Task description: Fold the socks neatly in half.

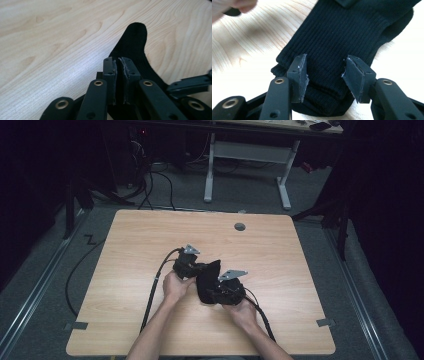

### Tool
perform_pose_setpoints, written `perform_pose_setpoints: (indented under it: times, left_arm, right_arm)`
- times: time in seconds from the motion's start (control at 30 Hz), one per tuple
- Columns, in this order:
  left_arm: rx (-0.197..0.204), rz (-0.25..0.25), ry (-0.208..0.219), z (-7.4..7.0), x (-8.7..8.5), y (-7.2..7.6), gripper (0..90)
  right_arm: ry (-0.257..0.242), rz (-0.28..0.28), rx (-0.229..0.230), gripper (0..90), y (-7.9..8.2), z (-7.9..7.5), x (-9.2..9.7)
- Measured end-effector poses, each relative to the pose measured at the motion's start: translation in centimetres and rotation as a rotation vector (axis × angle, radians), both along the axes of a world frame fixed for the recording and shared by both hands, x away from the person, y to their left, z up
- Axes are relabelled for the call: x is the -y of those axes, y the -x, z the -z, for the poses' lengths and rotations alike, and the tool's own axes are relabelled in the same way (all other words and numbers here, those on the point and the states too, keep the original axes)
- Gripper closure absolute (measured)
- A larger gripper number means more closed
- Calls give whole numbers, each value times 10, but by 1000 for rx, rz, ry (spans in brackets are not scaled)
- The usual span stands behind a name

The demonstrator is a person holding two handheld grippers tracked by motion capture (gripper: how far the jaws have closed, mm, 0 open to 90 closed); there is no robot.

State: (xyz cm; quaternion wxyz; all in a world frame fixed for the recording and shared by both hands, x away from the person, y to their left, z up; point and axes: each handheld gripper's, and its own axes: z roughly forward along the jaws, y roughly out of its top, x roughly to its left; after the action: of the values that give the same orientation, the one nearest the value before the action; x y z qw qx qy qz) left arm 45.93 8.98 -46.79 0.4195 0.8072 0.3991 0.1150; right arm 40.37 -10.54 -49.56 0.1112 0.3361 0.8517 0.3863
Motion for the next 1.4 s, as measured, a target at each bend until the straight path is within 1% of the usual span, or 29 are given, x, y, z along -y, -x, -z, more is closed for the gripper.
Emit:
perform_pose_setpoints:
  times: [0.13, 0.23, 0.27, 0.33, 0.43, 0.5, 0.57, 0.63, 0.67, 0.7, 0.73, 0.77, 0.8, 0.87, 0.93, 1.0, 1.03, 1.1, 1.17, 1.27, 1.33, 1.4]
  left_arm:
    - [38, 17, 22, -10, 1, 8, 833]
    - [66, 27, 33, -16, 1, 14, 834]
    - [70, 36, 45, -17, 1, 17, 834]
    - [80, 44, 53, -18, 2, 21, 835]
    - [93, 52, 52, -19, 3, 26, 835]
    - [100, 47, 49, -18, 3, 27, 835]
    - [102, 25, 58, -16, -1, 26, 835]
    - [100, 5, 76, -13, -4, 23, 835]
    - [96, -9, 79, -11, -6, 22, 835]
    - [93, -13, 79, -9, -7, 21, 835]
    - [89, -20, 83, -7, -8, 20, 835]
    - [86, -24, 87, -6, -9, 20, 835]
    - [87, -26, 89, -5, -9, 20, 835]
    - [90, -25, 93, -5, -8, 20, 835]
    - [95, -19, 96, -5, -7, 21, 835]
    - [98, -12, 101, -6, -7, 22, 835]
    - [99, -7, 103, -6, -7, 22, 836]
    - [109, 4, 104, -9, -7, 25, 835]
    - [121, 18, 108, -13, -6, 28, 835]
    - [142, 43, 101, -19, -5, 35, 834]
    - [154, 56, 72, -20, -4, 40, 834]
    - [164, 60, 54, -19, -4, 45, 833]
  right_arm:
    - [-6, 5, 3, 521, -3, 1, 0]
    - [0, 13, 15, 522, -7, 1, -1]
    - [-5, 18, 19, 522, -8, 2, -2]
    - [-12, 22, 27, 523, -10, 3, -2]
    - [-10, 29, 37, 523, -13, 4, -4]
    - [-4, 33, 40, 523, -15, 3, -5]
    - [-2, 37, 40, 523, -16, 2, -7]
    - [-9, 29, 54, 520, -14, -1, -6]
    - [-23, 25, 61, 519, -11, -5, -4]
    - [-52, 16, 80, 514, -5, -10, 0]
    - [-70, 8, 91, 509, -2, -13, 2]
    - [-88, -12, 102, 501, 4, -17, 6]
    - [-89, -29, 103, 494, 8, -19, 8]
    - [-74, -54, 101, 482, 14, -20, 10]
    - [-58, -69, 91, 471, 16, -17, 9]
    - [-16, -64, 70, 464, 12, -9, 5]
    - [-1, -55, 52, 462, 10, -5, 3]
    - [45, -43, 38, 449, 5, 4, -1]
    - [33, -27, 45, 456, 4, 9, -2]
    - [40, -4, 59, 467, 2, 9, -6]
    - [37, 11, 63, 472, 0, 10, -8]
    - [38, 21, 72, 474, -3, 10, -9]
